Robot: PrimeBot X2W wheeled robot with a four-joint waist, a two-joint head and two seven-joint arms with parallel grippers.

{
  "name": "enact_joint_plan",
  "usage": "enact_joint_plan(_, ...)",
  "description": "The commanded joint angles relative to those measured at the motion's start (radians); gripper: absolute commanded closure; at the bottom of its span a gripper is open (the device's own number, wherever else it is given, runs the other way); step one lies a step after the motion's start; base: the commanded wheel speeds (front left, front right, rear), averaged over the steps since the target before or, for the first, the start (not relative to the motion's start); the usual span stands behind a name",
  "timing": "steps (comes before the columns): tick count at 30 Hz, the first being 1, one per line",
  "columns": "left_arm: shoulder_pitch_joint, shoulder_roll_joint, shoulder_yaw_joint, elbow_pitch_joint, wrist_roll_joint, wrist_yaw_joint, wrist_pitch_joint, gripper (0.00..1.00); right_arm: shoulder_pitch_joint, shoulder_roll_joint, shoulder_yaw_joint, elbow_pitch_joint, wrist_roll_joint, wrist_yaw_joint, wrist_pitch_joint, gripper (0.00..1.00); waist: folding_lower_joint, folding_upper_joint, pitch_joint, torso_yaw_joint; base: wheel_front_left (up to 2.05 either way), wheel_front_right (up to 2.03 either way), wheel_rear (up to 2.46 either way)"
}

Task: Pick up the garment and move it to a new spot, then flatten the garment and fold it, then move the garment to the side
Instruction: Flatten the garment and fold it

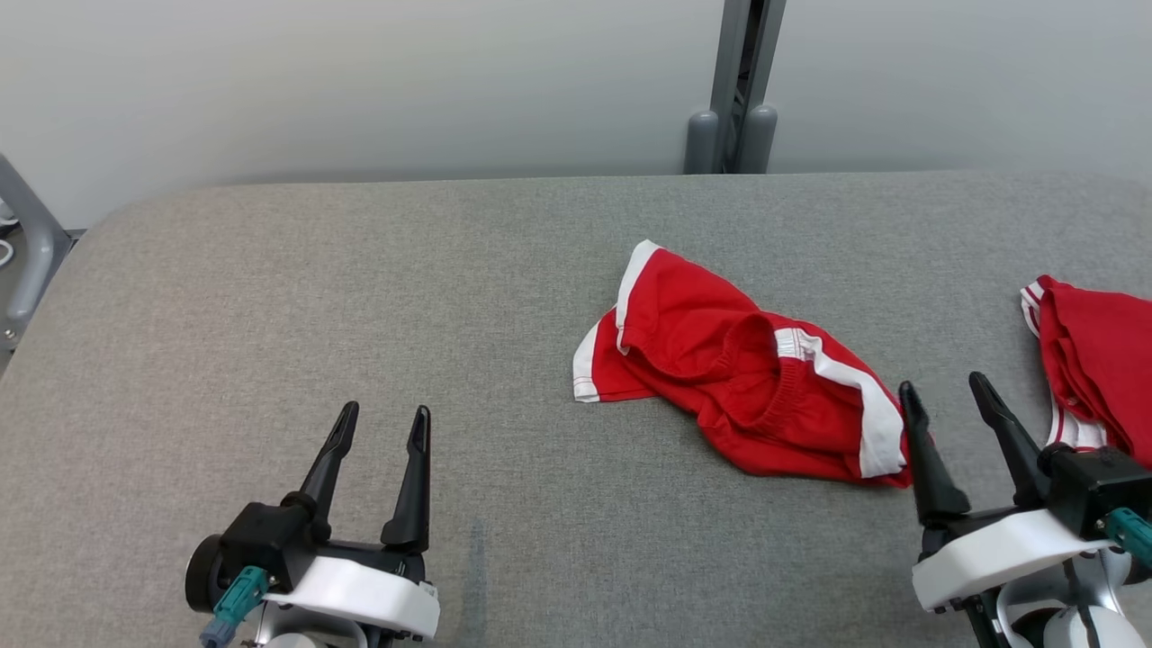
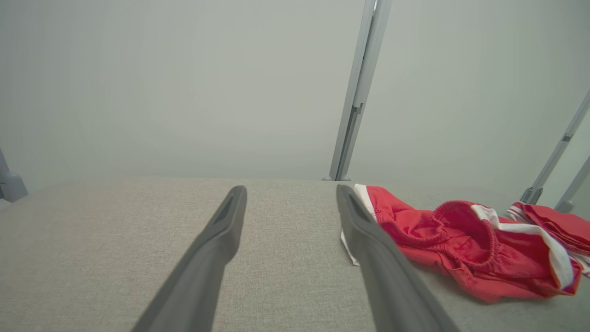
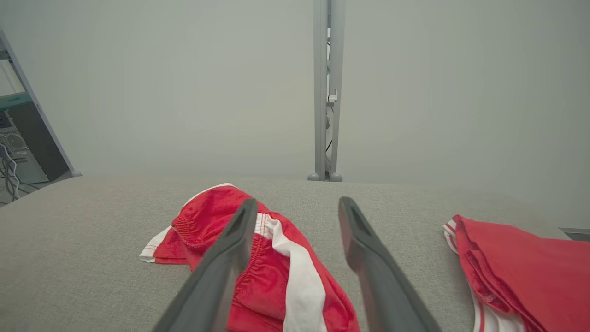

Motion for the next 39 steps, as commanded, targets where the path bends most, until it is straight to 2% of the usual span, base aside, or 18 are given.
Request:
enact_joint_plan(1, 0.007, 0.004, 0.006, 0.003, 0.001, 0.0, -0.003, 0.0, 0.005, -0.005, -0.004, 0.012, 0.014, -0.001, -0.014, 0.0, 0.0, 0.0, -0.002, -0.005, 0.0, 0.0, 0.0)
enact_joint_plan(12, 0.022, 0.004, 0.003, 0.021, 0.003, -0.006, -0.003, 0.0, -0.009, -0.005, -0.005, 0.091, 0.004, -0.001, -0.051, 0.0, 0.0, 0.0, -0.018, -0.009, 0.0, 0.0, 0.0)
enact_joint_plan(39, 0.023, 0.004, -0.014, 0.024, -0.001, -0.009, -0.003, 0.0, -0.023, -0.005, -0.002, 0.112, 0.013, -0.001, -0.041, 0.0, 0.0, 0.0, -0.015, 0.0, 0.0, 0.0, 0.0)
